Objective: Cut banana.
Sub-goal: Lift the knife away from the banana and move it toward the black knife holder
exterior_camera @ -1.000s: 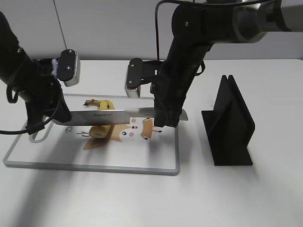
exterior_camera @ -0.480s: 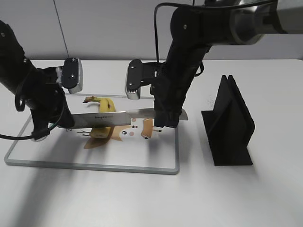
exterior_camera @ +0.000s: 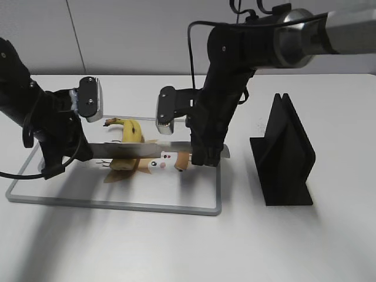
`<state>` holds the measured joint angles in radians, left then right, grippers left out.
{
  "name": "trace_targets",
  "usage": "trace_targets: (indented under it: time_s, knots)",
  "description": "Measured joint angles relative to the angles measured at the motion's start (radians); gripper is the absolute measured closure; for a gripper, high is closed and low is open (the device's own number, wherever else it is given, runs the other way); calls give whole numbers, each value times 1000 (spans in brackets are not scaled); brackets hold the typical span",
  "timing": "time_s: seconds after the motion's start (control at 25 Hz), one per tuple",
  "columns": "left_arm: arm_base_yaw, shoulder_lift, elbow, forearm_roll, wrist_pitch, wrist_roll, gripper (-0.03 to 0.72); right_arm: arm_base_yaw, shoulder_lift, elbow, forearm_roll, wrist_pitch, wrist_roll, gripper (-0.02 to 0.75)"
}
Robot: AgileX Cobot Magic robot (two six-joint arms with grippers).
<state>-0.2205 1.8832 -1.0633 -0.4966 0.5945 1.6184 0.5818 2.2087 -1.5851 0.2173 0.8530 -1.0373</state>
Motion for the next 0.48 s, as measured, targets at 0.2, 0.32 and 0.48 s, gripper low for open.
trace_targets:
  time_s: [0.2,0.32,0.48]
  knots:
    - [0,16,0,-1,-10,2,680,0,12,0,-4,-15,-1,563]
    - [0,56,2,-2,-44,1,681,0,26,3,-6,-27,-3,561]
    - [0,64,8,-3,-66,2,681,0,35,8,-4,-47,-3,561]
